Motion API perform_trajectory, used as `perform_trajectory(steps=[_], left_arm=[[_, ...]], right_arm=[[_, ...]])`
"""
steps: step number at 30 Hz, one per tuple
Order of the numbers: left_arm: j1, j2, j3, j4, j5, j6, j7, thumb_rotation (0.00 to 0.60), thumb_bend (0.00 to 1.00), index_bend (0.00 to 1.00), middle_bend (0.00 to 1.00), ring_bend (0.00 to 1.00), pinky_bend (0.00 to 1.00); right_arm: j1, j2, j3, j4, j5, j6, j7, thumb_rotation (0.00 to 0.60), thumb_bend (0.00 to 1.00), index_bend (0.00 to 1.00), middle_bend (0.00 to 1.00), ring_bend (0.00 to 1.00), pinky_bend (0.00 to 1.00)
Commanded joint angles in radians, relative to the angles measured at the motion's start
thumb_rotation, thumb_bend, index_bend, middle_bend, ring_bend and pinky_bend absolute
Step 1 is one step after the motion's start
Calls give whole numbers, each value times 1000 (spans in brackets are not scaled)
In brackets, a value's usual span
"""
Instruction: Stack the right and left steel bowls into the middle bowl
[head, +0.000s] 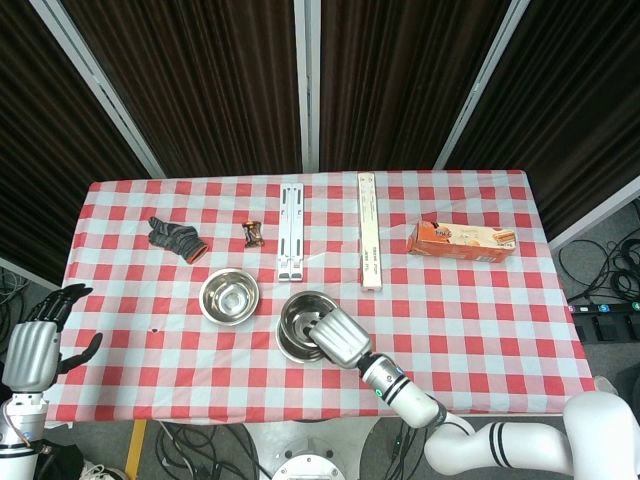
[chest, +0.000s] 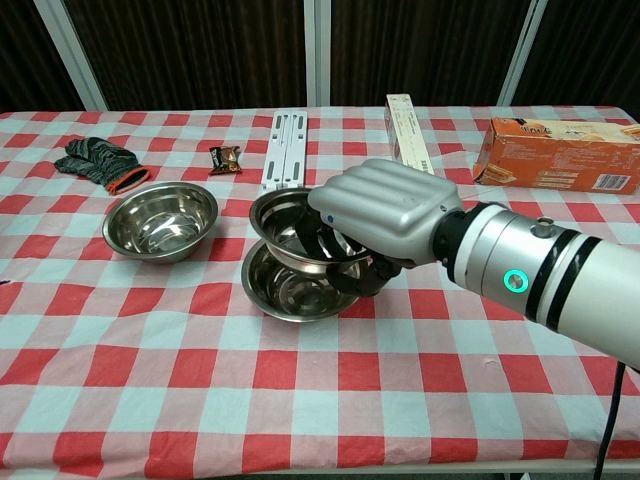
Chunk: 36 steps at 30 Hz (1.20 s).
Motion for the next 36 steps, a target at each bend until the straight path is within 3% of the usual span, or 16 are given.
perform_trajectory(steps=[1, 3, 6, 10, 12, 17, 22, 28, 36], left_arm=[[1, -1, -1, 3, -2, 0, -5, 600, 308, 262, 288, 216, 284], [1, -1, -3, 5, -4, -1, -8, 600, 308, 262, 288, 216, 284], [2, -1, -3, 8, -6, -2, -12, 600, 308, 262, 288, 216, 284], [1, -2, -3, 10, -5, -6, -14, 600, 308, 262, 288, 216, 284], [0, -2, -3, 8, -1, -4, -11, 600, 308, 262, 288, 216, 284], [-2, 1, 1, -3, 10, -6, 1, 600, 308, 262, 288, 216, 284], [-14, 9, 17, -25, 41, -23, 29, 600, 307, 262, 288, 216, 286], [-78, 27, 58, -91, 142, -113, 156, 600, 307, 262, 288, 216, 291], [-226, -18, 72, -133, 221, -335, 339, 600, 307, 262, 292, 216, 306]], right_arm=[[17, -8, -1, 16, -1, -22, 30, 600, 327, 628, 516, 476, 634], [29, -2, -5, 24, 1, -39, 37, 600, 286, 542, 457, 402, 564], [36, 16, -6, 14, 15, -44, 28, 600, 239, 365, 328, 236, 384], [40, 58, -2, -25, 49, -37, -3, 600, 217, 226, 193, 85, 228], [39, 93, 0, -61, 71, -25, -31, 600, 214, 175, 160, 53, 196], [11, 229, 3, -208, 93, 54, -91, 600, 214, 163, 141, 36, 180], [-56, 436, 10, -393, 90, 167, -94, 600, 214, 163, 139, 36, 176], [-154, 657, 30, -545, 25, 291, 35, 600, 214, 163, 140, 36, 173], [-246, 831, 41, -598, -69, 370, 243, 600, 208, 162, 143, 36, 170]])
